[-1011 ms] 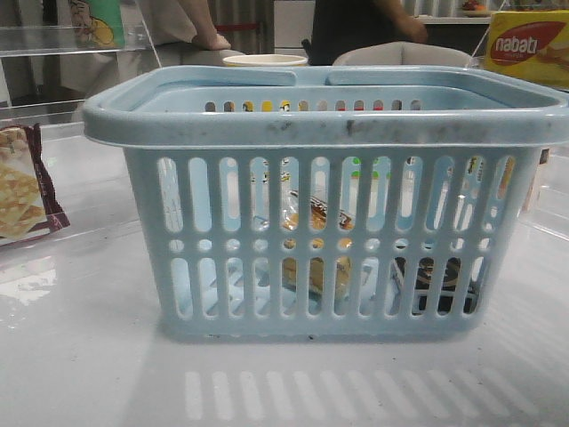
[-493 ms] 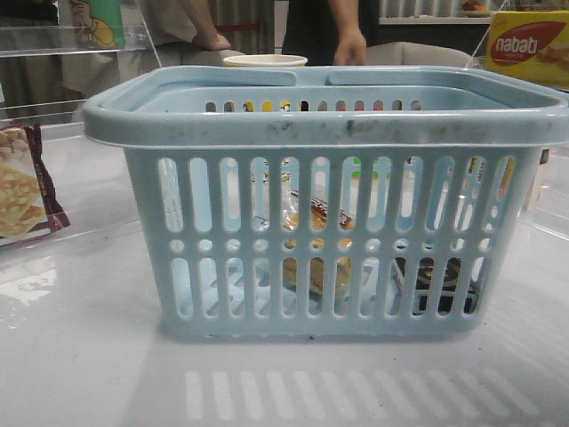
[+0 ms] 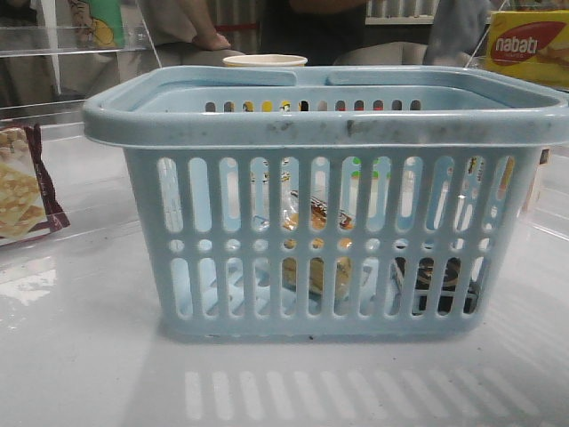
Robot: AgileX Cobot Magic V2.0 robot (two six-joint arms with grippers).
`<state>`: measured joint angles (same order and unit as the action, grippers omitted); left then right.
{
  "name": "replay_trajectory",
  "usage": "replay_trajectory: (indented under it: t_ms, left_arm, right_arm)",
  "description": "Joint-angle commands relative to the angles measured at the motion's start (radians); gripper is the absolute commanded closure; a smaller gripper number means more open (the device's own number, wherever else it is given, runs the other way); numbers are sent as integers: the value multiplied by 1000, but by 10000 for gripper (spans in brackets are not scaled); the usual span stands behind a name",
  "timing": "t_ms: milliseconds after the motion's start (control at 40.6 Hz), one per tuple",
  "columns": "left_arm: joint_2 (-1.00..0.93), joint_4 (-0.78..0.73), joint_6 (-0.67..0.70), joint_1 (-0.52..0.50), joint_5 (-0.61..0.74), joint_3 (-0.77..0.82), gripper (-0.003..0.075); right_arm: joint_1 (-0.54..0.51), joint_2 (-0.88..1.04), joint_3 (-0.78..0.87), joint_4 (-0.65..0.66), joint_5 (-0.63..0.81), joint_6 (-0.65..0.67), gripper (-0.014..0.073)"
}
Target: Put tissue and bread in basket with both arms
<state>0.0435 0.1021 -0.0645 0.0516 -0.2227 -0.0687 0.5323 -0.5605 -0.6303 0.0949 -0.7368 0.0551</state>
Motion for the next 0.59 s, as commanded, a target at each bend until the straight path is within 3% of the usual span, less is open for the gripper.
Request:
replay_trajectory:
  t_ms: [0,123,567]
  left_arm:
    - [-22,18,11,-24,144,16,629]
    - [-70,18,11,-29,223,76,629]
    - [-67,2,11,4,238,76,629]
  right_arm:
    - [-1,1,-26,20,62,-2,537]
    - [-1,1,-26,20,62,-2,537]
    - [-1,1,-26,20,61,-2,537]
